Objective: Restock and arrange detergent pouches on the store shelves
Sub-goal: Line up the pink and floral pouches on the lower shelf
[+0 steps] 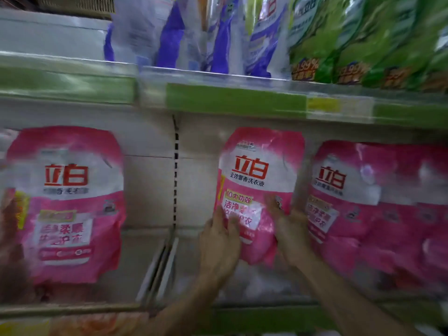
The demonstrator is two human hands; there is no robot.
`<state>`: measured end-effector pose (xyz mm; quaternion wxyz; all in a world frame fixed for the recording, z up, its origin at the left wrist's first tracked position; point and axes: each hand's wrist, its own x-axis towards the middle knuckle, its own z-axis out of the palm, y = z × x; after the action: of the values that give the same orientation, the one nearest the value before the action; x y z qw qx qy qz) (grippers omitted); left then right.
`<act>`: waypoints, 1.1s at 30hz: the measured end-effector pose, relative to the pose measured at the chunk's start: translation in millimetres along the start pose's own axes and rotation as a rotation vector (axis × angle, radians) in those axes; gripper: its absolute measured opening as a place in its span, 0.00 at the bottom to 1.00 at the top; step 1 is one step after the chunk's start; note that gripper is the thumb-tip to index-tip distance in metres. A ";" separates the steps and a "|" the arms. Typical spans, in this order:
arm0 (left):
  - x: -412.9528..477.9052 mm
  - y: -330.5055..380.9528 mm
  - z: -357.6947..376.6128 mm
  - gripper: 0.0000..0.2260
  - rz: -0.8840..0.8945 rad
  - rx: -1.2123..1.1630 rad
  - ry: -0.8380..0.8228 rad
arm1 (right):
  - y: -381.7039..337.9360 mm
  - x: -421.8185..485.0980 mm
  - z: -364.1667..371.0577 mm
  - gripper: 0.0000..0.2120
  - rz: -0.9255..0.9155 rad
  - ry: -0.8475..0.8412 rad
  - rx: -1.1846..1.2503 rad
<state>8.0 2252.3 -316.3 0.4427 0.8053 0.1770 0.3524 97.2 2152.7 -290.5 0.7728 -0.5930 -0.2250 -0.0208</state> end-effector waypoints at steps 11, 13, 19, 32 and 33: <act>7.7 59.8 117.4 0.23 -0.074 -0.654 -0.426 | 10.5 -2.6 -86.0 0.11 -0.108 0.066 -0.225; 8.4 61.7 121.3 0.23 -0.071 -0.696 -0.423 | 13.4 -0.9 -86.0 0.17 -0.093 0.009 -0.241; 13.1 56.1 101.4 0.24 -0.097 -0.459 -0.382 | -5.4 -11.0 -87.2 0.12 -0.204 0.002 -0.338; -6.5 10.8 -137.3 0.10 0.328 -0.275 0.378 | -61.1 -36.5 42.0 0.06 -0.586 -0.013 -0.345; -10.3 2.7 -156.9 0.10 0.326 -0.224 0.438 | -54.2 -40.7 59.0 0.07 -0.534 -0.077 -0.313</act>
<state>-112.9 2337.0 -261.9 0.4176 0.6739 0.0966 0.6017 25.3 2181.7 -244.9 0.6304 -0.6249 -0.3960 -0.2350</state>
